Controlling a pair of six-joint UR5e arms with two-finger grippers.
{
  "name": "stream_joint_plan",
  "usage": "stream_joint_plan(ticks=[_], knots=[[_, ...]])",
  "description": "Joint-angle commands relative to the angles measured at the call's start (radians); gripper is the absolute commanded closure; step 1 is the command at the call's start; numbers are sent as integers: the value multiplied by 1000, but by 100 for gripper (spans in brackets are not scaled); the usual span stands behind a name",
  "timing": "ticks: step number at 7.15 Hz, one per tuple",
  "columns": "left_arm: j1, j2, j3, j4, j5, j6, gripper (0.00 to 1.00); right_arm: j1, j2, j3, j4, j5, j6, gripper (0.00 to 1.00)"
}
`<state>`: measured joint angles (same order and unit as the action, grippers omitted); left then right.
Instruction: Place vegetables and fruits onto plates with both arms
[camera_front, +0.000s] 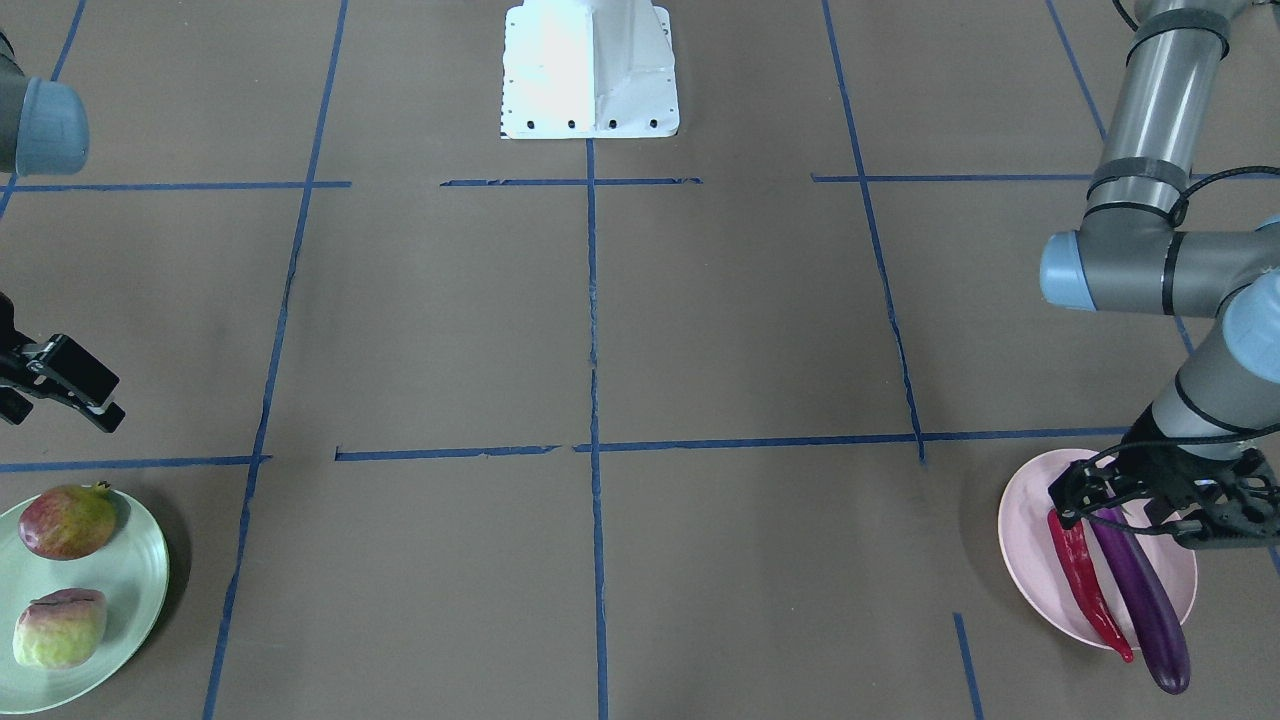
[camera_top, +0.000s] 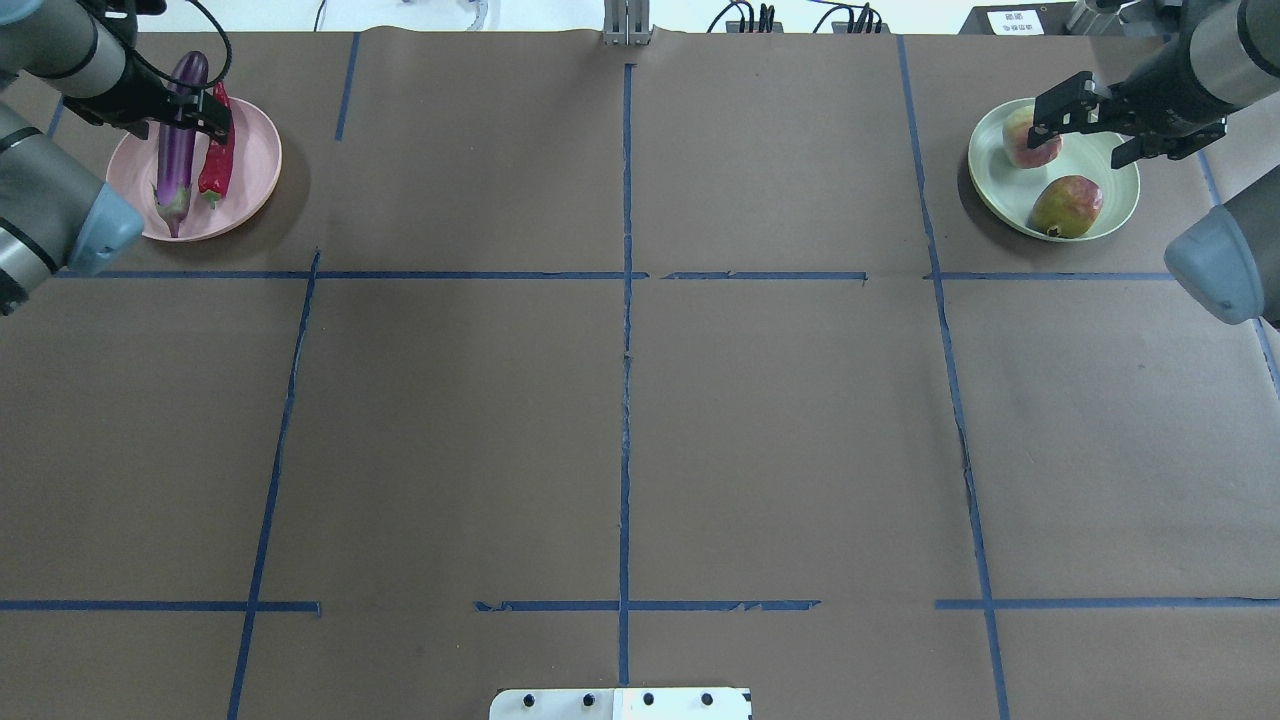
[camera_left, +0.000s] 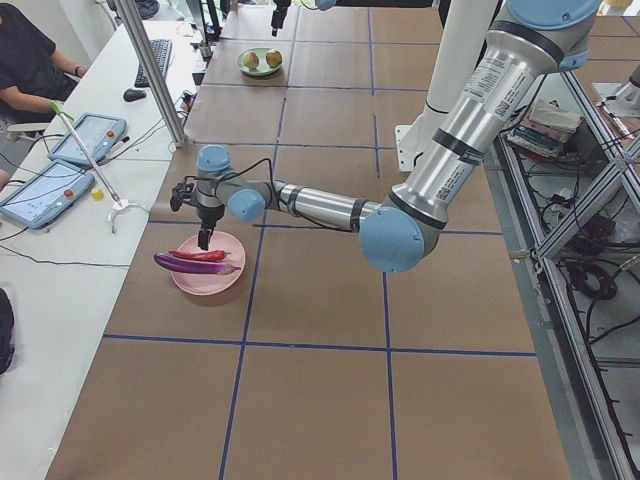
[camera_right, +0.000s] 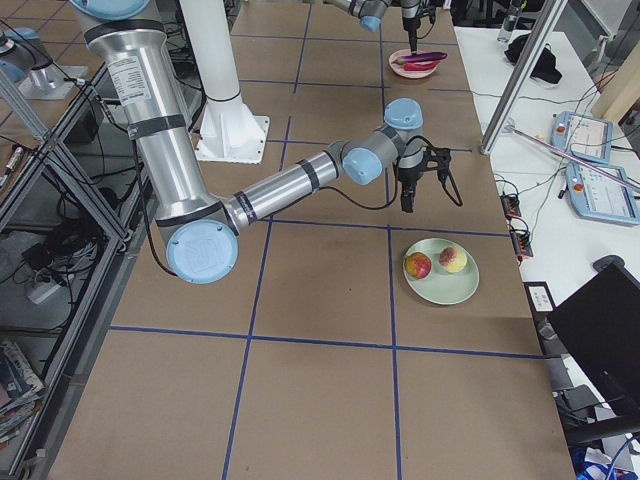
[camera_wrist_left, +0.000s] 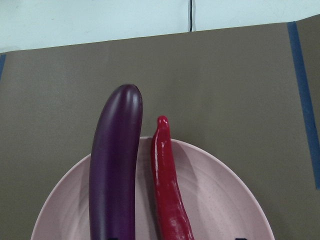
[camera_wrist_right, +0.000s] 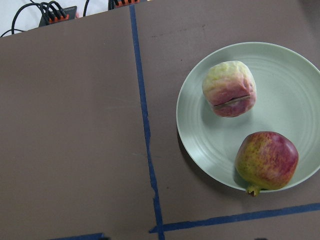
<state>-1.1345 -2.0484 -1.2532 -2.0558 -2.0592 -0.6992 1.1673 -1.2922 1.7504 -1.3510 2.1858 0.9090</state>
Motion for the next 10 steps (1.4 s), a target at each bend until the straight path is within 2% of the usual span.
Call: stream_joint_plan(ticks=[1, 2, 3, 5, 6, 7, 9, 10], knots=[[-83, 146, -177, 6, -143, 79, 0, 119, -117, 18, -71, 109, -263, 0], [-172, 240, -231, 8, -245, 240, 0, 174, -171, 15, -72, 127, -365, 0], [-247, 288, -257, 6, -289, 318, 0, 230, -221, 14, -80, 144, -472, 0], [-324, 376, -270, 44, -283, 593, 0, 317, -290, 8, -114, 183, -626, 0], [-432, 378, -273, 201, -280, 827, 0, 356, -324, 8, -159, 186, -750, 0], [-496, 375, -279, 367, -280, 946, 0, 397, -328, 15, -213, 186, -794, 0], [-519, 370, -313, 536, -285, 981, 0, 436, -334, 18, -288, 183, -887, 0], [-519, 378, -395, 688, -286, 975, 0, 431, -346, 18, -286, 160, -877, 0]])
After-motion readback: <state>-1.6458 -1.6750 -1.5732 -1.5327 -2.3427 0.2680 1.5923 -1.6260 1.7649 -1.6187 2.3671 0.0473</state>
